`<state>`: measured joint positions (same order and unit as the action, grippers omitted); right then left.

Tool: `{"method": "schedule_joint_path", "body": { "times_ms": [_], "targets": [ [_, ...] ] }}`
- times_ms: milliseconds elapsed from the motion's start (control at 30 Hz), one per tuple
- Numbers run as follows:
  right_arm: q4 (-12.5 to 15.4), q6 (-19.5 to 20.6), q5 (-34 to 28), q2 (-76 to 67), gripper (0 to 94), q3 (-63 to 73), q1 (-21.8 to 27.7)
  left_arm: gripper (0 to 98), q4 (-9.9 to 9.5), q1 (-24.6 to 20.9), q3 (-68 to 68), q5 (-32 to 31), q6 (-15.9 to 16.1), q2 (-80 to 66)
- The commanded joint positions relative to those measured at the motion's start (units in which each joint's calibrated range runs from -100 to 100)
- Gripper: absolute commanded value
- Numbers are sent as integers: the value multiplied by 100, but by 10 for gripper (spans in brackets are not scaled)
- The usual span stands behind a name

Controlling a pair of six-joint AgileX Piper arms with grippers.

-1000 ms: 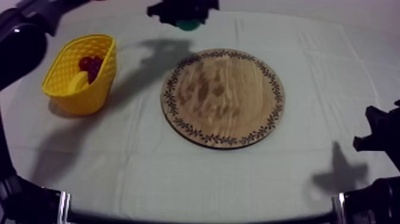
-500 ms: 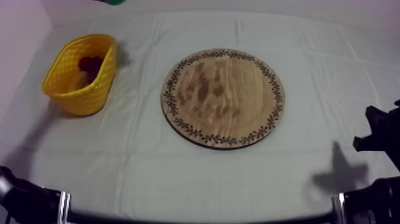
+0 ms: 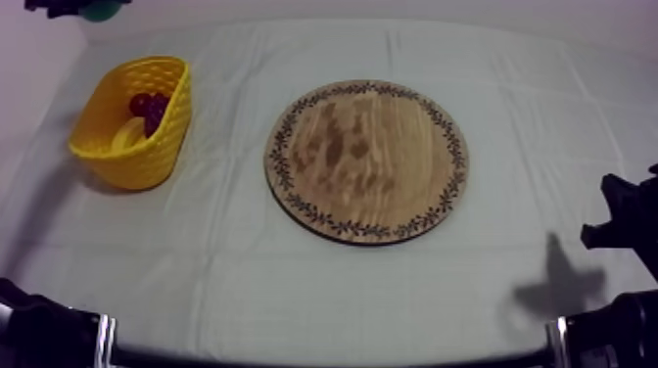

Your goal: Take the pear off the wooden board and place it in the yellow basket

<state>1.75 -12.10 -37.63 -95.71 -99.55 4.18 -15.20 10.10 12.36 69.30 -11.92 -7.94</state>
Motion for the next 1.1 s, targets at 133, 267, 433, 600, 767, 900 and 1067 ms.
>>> {"method": "schedule_joint_path", "body": {
  "times_ms": [133,267,433,600,767,900,1067],
  "targets": [
    [-2,2,-3,-5,3,0,3,452,14,-269,680,-238,130,-344],
    [-2,2,-3,-5,3,0,3,450,14,-304,1093,-302,188,-451],
    [-2,2,-3,-5,3,0,3,436,33,-272,1686,-449,202,-482],
    [-2,2,-3,-5,3,0,3,426,129,-238,1989,-532,207,-405],
    [-2,2,-3,-5,3,0,3,421,171,-227,2155,-653,218,-298],
    [-2,2,-3,-5,3,0,3,419,186,-225,2207,-774,219,-212],
    [-2,2,-3,-5,3,0,3,429,236,-212,2188,-802,261,-144]
  ]
}}
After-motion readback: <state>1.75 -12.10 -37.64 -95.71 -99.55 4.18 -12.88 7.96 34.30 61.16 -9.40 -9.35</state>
